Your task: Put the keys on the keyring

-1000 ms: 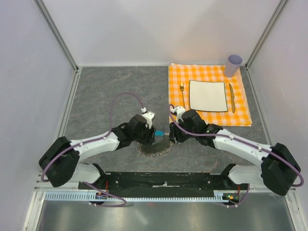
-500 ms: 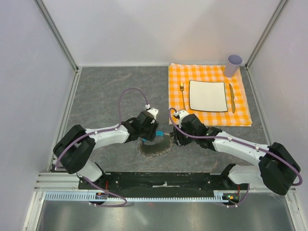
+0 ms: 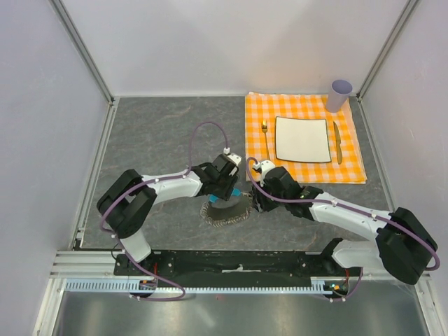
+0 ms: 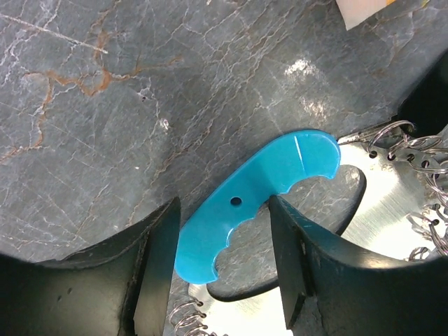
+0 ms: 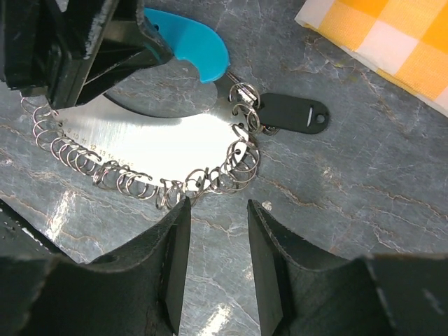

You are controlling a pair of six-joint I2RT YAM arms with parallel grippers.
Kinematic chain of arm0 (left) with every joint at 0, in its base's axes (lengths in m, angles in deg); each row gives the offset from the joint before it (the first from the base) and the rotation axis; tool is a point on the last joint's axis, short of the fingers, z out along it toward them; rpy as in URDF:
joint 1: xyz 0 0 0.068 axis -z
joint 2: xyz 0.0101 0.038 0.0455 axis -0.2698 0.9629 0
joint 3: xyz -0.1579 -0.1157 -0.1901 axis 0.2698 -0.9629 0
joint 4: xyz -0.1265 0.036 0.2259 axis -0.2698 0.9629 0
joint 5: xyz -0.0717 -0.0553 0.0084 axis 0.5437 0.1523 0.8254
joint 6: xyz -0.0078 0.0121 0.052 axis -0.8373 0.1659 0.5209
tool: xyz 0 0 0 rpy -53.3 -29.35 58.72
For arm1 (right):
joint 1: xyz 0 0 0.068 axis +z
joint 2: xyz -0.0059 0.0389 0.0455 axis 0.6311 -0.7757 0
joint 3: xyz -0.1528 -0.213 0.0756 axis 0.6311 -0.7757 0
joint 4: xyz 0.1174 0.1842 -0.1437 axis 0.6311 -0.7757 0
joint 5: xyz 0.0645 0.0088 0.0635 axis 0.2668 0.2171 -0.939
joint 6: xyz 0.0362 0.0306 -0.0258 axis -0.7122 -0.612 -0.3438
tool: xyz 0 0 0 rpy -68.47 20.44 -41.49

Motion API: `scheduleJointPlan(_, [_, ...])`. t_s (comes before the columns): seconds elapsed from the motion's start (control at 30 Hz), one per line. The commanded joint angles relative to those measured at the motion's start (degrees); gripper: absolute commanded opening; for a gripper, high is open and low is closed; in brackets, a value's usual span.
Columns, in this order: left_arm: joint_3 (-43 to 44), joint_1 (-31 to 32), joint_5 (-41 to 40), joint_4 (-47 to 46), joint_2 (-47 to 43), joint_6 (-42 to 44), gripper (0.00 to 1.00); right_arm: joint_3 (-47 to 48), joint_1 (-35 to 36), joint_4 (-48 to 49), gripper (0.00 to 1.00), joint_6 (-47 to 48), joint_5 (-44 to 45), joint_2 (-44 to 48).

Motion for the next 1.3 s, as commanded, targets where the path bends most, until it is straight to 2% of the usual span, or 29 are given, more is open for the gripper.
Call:
scheduleJointPlan(0.0, [1.1, 0.1, -0.2, 4.8, 3.6, 0.0, 0.60, -0.4, 0.0, 2.7, 0.46, 0.2, 0.2, 0.6])
scheduleJointPlan(0.1, [-1.6, -2.3, -1.0, 3.8, 1.0, -2.4, 0.56, -0.7, 0.0, 3.5, 0.46, 0.6, -3.2, -0.7])
scheduleJointPlan(0.23, [-4.4, -7.5, -0.3, 2.3, -3.5, -4.6, 0.56, -0.7, 0.0, 4.7, 0.46, 1.6, -5.8, -2.8])
scheduleJointPlan(0.33, [-4.7, -8.8, 0.8, 2.1, -3.4, -5.1, 0.57, 0.1, 0.0, 5.8, 0.44, 2.0, -7.8, -5.1])
scheduleJointPlan(0.77, [-6.6, -8.7, 3.8, -1.1, -5.8, -4.7, 0.56, 5.1, 0.4, 12.9, 0.39, 9.7, -5.1, -12.1])
scheduleJointPlan(0.9, [-6.6, -8.7, 4.1, -1.3, -5.8, -4.6, 0.57, 5.3, 0.4, 17.1, 0.39, 10.1, -8.5, -14.6])
scheduleJointPlan(1.17, [-7.1, -8.8, 4.6, -2.2, -5.7, -4.7, 0.57, 6.3, 0.4, 22.8, 0.39, 10.1, -6.4, -20.8])
scheduleJointPlan(1.23, [-7.2, -8.8, 4.5, -2.4, -5.8, -4.8, 0.57, 6.6, 0.4, 23.3, 0.38, 10.7, -5.6, -21.7])
scheduleJointPlan(1.27, [-7.3, -8.8, 4.1, -2.4, -5.9, -4.8, 0.57, 7.2, 0.4, 23.3, 0.34, 10.9, -5.4, -22.3])
